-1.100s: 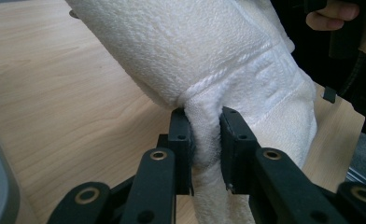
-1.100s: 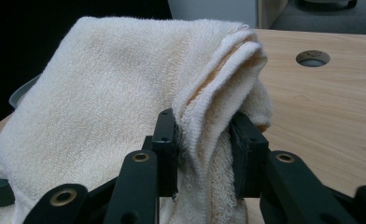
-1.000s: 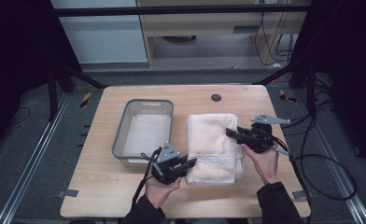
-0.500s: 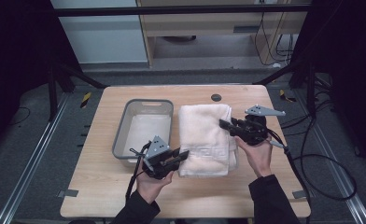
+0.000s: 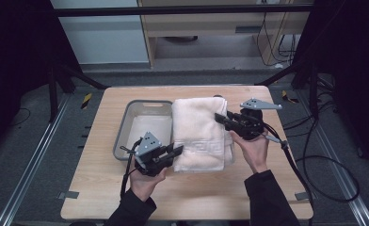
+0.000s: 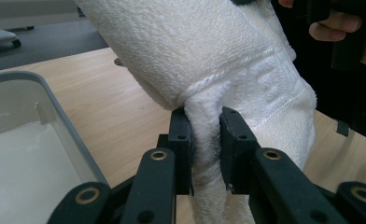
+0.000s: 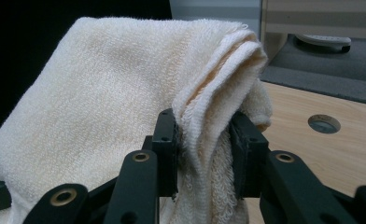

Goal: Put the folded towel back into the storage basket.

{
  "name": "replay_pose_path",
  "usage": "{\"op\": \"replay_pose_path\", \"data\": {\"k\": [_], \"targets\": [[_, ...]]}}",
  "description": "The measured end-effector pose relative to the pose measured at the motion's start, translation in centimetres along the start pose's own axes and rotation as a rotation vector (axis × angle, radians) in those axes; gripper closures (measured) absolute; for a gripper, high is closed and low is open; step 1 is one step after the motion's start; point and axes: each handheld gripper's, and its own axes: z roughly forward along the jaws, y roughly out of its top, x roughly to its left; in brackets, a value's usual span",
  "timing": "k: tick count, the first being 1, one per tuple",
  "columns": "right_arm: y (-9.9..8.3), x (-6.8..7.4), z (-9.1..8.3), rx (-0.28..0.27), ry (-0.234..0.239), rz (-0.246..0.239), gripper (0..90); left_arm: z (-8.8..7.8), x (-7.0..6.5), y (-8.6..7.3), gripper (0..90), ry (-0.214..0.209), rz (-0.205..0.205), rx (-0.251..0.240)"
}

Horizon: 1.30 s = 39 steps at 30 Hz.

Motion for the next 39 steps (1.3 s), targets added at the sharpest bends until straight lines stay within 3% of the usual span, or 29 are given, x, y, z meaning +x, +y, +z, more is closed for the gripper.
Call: {"op": "replay_pose_path", "data": {"k": [39], "targets": [[5.0, 4.2, 4.4, -0.019, 0.030, -0.060, 67.3, -4.4, 4.5, 1.5, 75.8, 0.070, -0.052, -0.090]]}}
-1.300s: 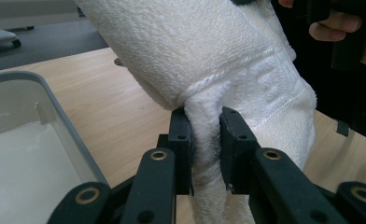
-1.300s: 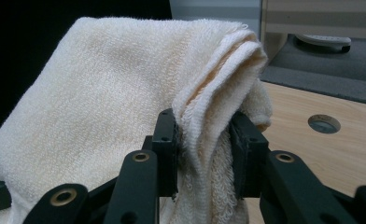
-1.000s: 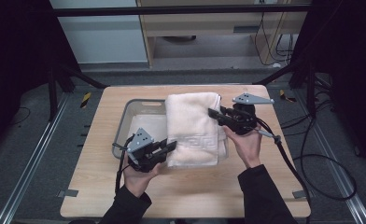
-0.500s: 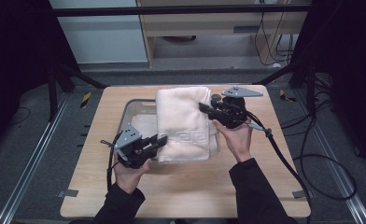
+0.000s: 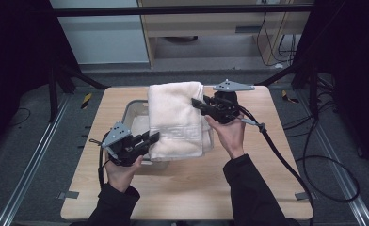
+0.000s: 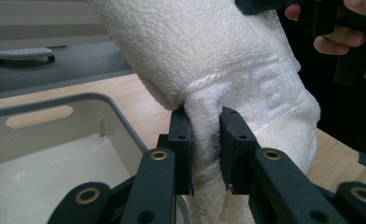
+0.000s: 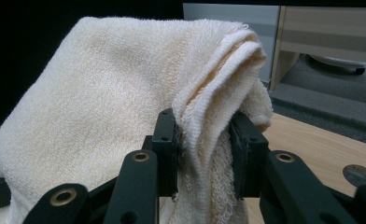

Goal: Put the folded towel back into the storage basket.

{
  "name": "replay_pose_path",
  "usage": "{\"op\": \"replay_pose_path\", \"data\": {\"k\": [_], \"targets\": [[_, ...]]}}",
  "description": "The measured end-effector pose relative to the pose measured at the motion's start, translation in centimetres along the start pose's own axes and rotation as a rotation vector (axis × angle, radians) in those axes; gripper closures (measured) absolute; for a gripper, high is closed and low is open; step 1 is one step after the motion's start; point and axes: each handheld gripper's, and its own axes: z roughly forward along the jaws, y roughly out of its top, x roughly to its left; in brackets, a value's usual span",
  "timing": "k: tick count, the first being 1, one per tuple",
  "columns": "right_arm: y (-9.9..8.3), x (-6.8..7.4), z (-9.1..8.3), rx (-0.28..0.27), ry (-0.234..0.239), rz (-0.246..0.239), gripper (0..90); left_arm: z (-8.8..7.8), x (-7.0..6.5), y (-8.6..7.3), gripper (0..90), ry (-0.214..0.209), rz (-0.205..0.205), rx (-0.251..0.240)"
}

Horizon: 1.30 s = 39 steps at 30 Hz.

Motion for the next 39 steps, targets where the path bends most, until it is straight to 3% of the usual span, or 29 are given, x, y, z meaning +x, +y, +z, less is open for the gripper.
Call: {"op": "replay_pose_path", "data": {"k": [13, 39], "targets": [[0.5, 0.9, 2.3, 0.002, 0.013, 0.004, 67.3, -0.9, 1.8, 0.0, 75.8, 0.046, -0.009, -0.004], [2.5, 4.4, 7.6, 0.016, 0.056, -0.019, 67.3, -3.9, 6.4, -0.2, 75.8, 0.124, -0.081, -0.012]]}}
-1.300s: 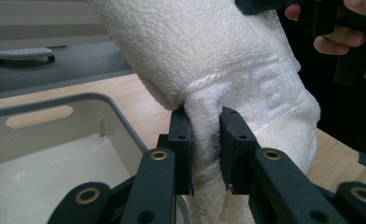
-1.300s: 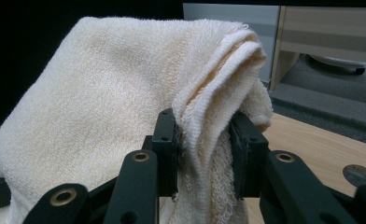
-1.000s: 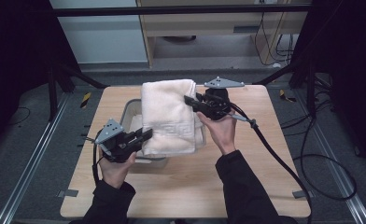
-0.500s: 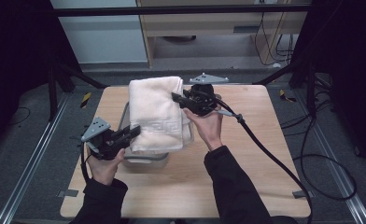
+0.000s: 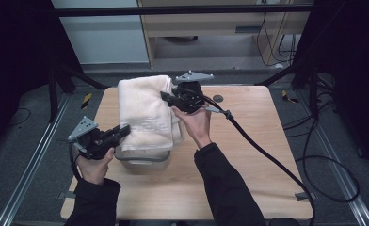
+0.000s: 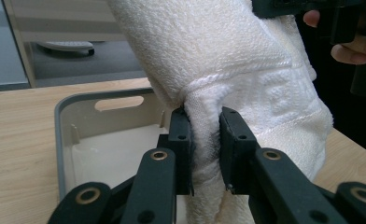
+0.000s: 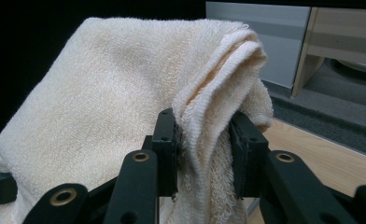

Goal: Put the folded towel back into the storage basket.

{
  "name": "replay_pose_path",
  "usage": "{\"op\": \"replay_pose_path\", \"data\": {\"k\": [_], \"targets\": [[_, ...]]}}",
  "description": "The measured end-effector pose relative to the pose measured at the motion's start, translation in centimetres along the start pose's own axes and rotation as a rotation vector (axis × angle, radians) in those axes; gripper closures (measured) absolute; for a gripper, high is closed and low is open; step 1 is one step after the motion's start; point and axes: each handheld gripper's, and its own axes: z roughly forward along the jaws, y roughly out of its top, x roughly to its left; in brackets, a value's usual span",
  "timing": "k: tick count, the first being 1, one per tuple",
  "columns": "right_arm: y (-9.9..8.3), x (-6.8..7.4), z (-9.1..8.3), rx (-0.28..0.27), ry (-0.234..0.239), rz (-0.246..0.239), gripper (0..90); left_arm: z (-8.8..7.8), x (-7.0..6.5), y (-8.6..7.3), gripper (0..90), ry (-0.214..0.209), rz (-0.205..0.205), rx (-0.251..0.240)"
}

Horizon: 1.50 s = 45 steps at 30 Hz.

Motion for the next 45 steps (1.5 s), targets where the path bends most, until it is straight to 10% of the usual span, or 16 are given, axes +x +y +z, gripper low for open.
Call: {"op": "replay_pose_path", "data": {"k": [45], "targets": [[-5.2, 0.0, 7.8, 0.130, -0.024, 0.061, 66.9, 2.7, 5.0, -3.7, 75.9, 0.109, -0.015, 0.188]]}}
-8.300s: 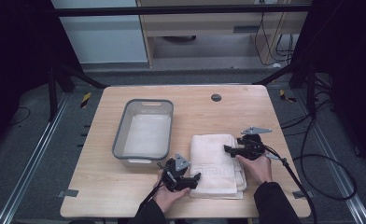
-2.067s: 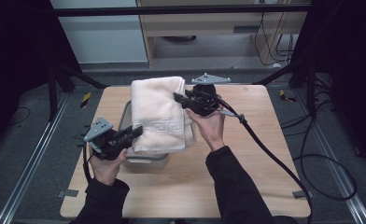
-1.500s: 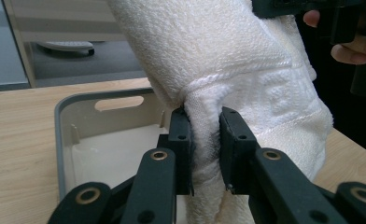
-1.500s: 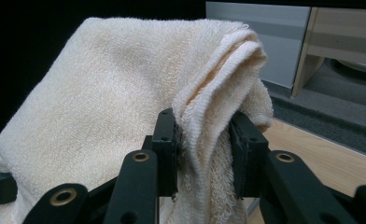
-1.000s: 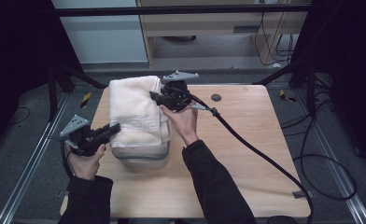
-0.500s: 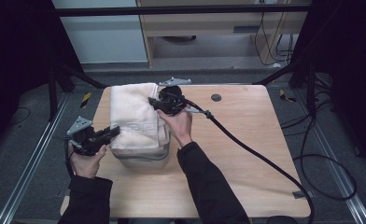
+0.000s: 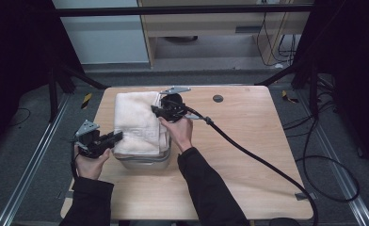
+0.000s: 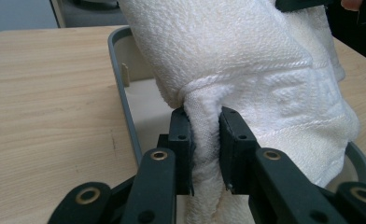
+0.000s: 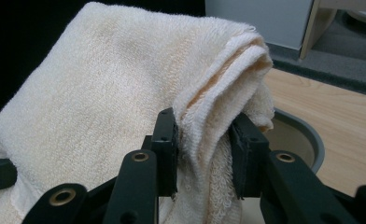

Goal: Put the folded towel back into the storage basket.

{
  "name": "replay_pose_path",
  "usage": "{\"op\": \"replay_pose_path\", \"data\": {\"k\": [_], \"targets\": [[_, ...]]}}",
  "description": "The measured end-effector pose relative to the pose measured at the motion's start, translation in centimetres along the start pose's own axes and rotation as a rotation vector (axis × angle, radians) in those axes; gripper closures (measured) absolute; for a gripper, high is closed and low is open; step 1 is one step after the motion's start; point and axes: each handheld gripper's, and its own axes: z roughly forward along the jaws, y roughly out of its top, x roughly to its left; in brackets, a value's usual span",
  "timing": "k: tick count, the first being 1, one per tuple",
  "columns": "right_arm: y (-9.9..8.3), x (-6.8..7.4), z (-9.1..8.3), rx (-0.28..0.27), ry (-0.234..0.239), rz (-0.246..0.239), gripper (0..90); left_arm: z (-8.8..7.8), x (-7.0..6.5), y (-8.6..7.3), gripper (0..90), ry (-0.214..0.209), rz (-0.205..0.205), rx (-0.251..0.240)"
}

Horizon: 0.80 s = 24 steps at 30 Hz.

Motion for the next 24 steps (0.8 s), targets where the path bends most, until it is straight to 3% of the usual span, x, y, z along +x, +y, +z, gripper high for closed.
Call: {"op": "replay_pose_path", "data": {"k": [24], "targets": [[-2.8, -0.9, 1.5, 0.038, -0.027, 0.009, 66.8, 2.1, 0.0, -1.3, 75.8, 0.024, 0.018, 0.067]]}}
